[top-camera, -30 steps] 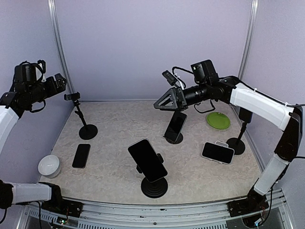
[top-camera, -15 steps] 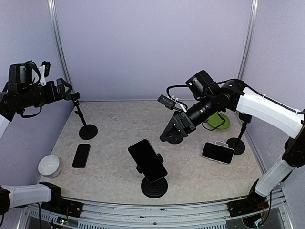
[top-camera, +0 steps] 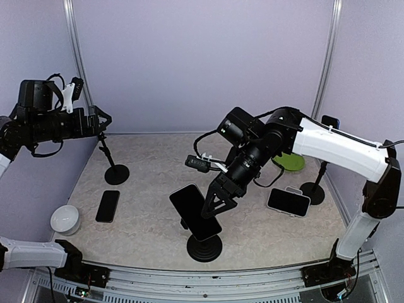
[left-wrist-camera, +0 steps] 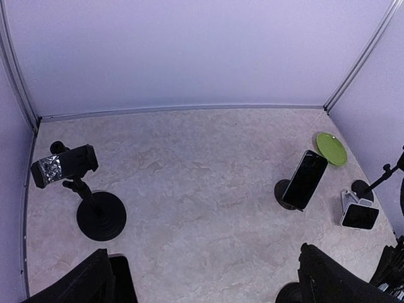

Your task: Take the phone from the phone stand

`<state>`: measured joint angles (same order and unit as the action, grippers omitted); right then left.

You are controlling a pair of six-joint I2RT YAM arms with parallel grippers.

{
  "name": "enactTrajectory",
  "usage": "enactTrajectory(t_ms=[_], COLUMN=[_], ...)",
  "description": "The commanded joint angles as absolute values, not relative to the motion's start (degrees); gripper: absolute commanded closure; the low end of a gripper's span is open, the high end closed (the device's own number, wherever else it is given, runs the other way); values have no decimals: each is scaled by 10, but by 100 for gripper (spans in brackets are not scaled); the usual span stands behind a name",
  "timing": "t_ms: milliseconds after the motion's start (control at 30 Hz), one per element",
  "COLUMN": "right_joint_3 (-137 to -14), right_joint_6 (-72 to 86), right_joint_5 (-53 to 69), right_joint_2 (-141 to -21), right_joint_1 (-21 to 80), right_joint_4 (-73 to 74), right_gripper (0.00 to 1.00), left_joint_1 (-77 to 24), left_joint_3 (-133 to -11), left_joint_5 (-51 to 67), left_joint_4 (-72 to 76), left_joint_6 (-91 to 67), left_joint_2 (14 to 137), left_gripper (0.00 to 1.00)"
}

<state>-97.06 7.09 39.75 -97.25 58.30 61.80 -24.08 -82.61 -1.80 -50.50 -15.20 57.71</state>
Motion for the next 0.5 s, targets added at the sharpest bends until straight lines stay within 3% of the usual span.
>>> enactTrajectory(t_ms=[0, 467], right_joint_3=[-1005, -1021], right_joint_6=[68, 75], right_joint_5=[365, 336], right_joint_2=[-995, -1015], right_joint_1=[595, 599], right_joint_4=[645, 659], right_gripper=[21, 51], left_joint_1=[-260, -298], left_joint_3=[-841, -877], left_joint_5=[-38, -60], left_joint_4=[-500, -493], left_joint_6=[-159, -152], left_joint_2=[587, 621], left_gripper=[1, 1])
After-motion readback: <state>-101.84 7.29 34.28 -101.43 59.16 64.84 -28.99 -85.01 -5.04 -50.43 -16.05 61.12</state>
